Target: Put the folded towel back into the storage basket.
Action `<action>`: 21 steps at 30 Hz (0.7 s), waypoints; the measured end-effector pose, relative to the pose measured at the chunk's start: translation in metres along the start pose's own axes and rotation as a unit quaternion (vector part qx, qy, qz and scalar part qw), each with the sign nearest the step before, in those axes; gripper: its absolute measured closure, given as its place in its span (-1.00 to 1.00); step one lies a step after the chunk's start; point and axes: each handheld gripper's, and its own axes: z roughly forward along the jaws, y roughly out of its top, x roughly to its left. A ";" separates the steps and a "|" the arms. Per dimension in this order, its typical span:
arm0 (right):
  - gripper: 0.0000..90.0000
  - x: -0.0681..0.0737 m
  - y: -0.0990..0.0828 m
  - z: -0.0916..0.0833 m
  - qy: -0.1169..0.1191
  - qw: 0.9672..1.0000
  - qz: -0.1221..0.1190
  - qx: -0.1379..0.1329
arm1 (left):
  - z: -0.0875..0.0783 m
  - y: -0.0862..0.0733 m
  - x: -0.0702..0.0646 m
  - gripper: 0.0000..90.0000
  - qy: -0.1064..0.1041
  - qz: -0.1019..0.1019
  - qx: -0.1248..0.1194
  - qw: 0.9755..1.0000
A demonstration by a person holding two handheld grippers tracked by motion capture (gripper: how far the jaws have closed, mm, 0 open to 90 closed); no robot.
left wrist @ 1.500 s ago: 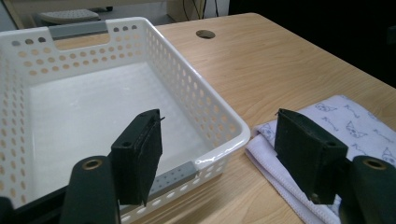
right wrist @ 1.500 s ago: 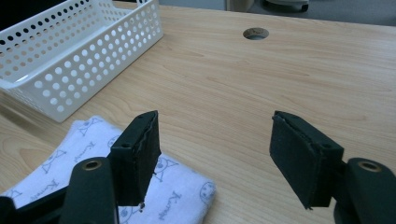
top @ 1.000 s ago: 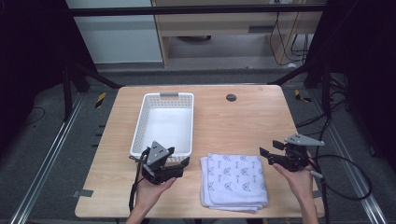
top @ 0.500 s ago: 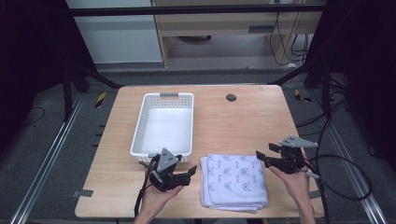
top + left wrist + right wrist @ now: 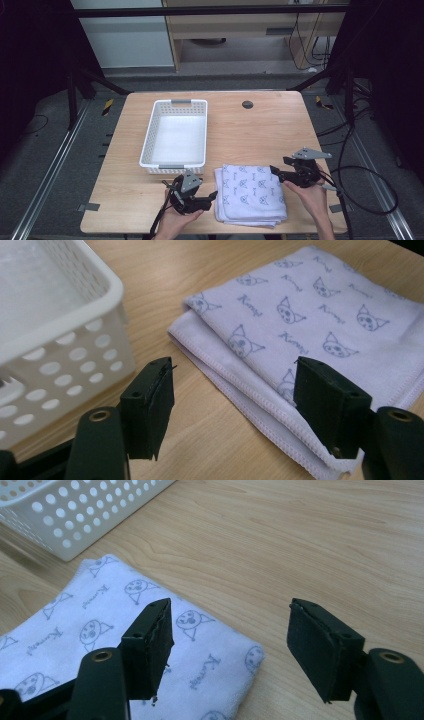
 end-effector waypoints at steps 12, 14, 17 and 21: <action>-0.22 0.005 -0.004 0.008 -0.001 1.000 -0.010 0.020 | 0.020 -0.006 -0.015 -0.38 -0.018 0.009 0.033 0.999; -0.22 0.004 -0.006 0.010 -0.002 1.000 -0.013 0.026 | 0.025 -0.008 -0.019 -0.42 -0.024 0.011 0.042 0.999; -0.22 0.005 -0.007 0.013 0.000 0.999 -0.013 0.035 | 0.029 -0.008 -0.022 -0.45 -0.027 0.013 0.048 0.998; -0.23 0.007 -0.009 0.017 0.004 0.999 -0.018 0.047 | 0.034 -0.009 -0.027 -0.46 -0.028 0.011 0.052 0.998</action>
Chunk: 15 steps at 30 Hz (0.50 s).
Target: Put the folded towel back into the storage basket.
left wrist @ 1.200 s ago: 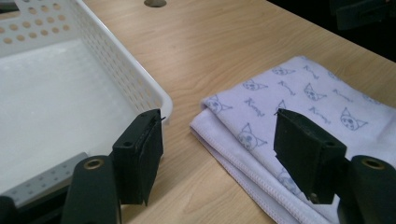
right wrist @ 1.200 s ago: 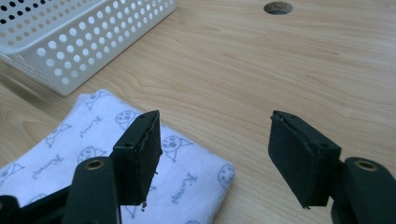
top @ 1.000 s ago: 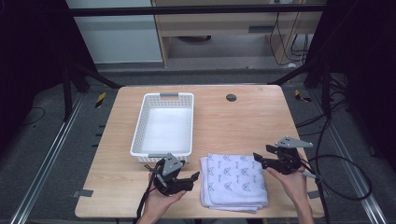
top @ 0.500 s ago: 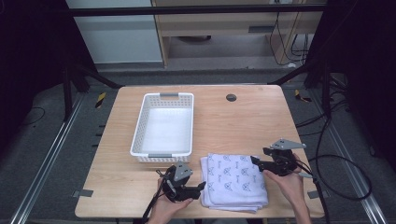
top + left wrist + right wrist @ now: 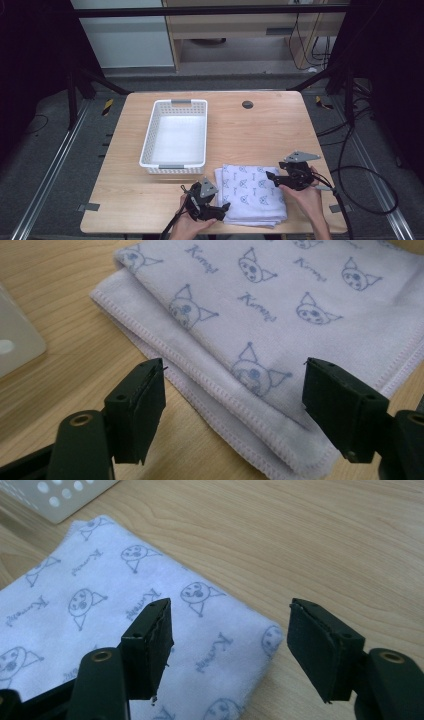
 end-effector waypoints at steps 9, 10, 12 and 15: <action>-0.23 0.000 -0.002 0.004 -0.003 1.000 -0.006 0.010 | 0.010 -0.002 -0.004 -0.49 0.003 -0.002 0.008 1.000; -0.23 0.000 -0.002 0.004 -0.003 1.000 -0.006 0.010 | 0.010 -0.002 -0.004 -0.50 0.003 -0.002 0.008 1.000; -0.23 0.000 -0.002 0.004 -0.003 1.000 -0.005 0.013 | 0.011 -0.002 -0.003 -0.51 0.002 -0.006 0.008 1.000; -0.24 0.000 -0.003 0.005 -0.008 1.000 -0.011 0.018 | 0.013 -0.004 -0.003 -0.52 0.003 -0.006 0.008 1.000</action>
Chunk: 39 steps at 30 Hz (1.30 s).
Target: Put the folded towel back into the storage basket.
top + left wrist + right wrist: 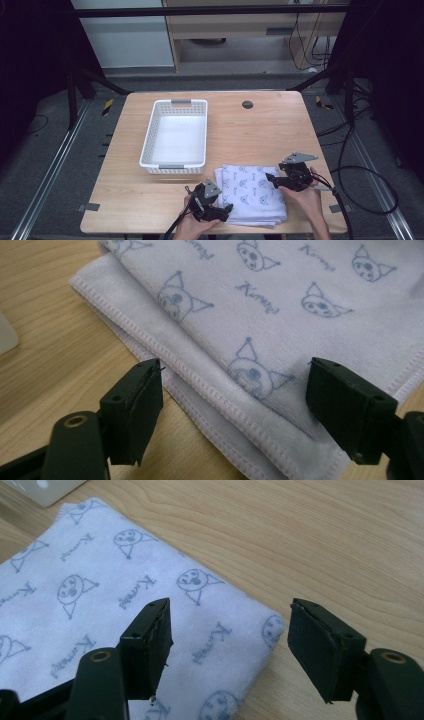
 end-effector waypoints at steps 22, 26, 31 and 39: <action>-0.35 -0.014 -0.009 -0.009 -0.005 0.999 0.032 -0.033 | 0.005 -0.002 0.003 -0.55 -0.007 -0.013 0.006 1.000; -0.34 -0.015 -0.013 -0.007 -0.006 0.999 0.034 -0.024 | 0.005 -0.002 0.003 -0.55 -0.009 -0.017 0.007 1.000; -0.33 -0.011 -0.015 0.005 0.003 0.999 0.032 0.001 | 0.006 -0.002 0.003 -0.54 -0.009 -0.015 0.007 1.000; -0.26 -0.008 -0.017 0.013 0.012 0.999 0.041 0.015 | 0.007 -0.002 0.002 -0.54 -0.006 -0.006 0.006 1.000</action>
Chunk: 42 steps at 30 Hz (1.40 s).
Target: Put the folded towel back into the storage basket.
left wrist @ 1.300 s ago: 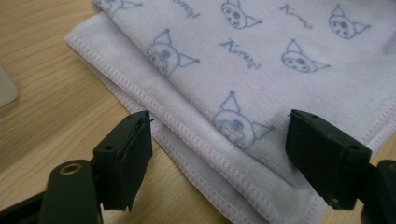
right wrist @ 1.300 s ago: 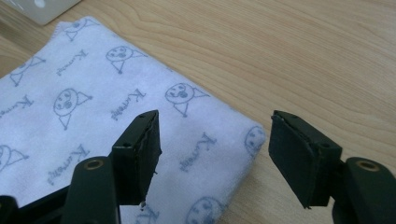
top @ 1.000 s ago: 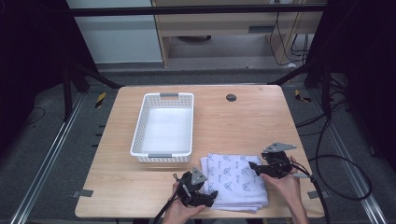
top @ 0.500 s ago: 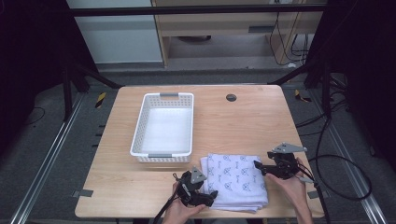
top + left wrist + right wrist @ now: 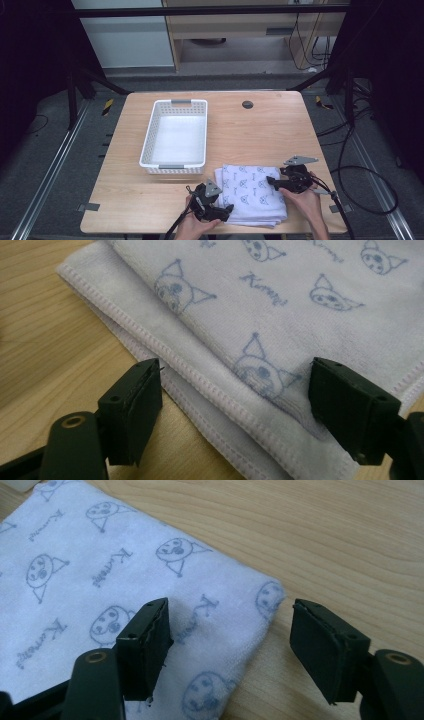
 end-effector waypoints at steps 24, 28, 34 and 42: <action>0.35 0.002 -0.001 0.006 0.044 0.998 0.046 0.017 | 0.001 0.006 -0.003 -0.02 -0.033 0.003 0.009 0.999; 0.48 0.002 0.000 0.006 0.051 0.997 0.052 0.015 | 0.001 0.006 -0.002 0.18 -0.051 -0.008 0.011 0.999; 0.54 0.002 0.001 0.006 0.052 0.997 0.054 0.013 | 0.002 0.007 0.000 0.36 -0.067 -0.025 0.014 0.997; 0.57 0.000 0.004 -0.003 0.067 0.996 0.059 0.006 | -0.001 0.008 0.001 0.53 -0.071 -0.023 0.011 0.997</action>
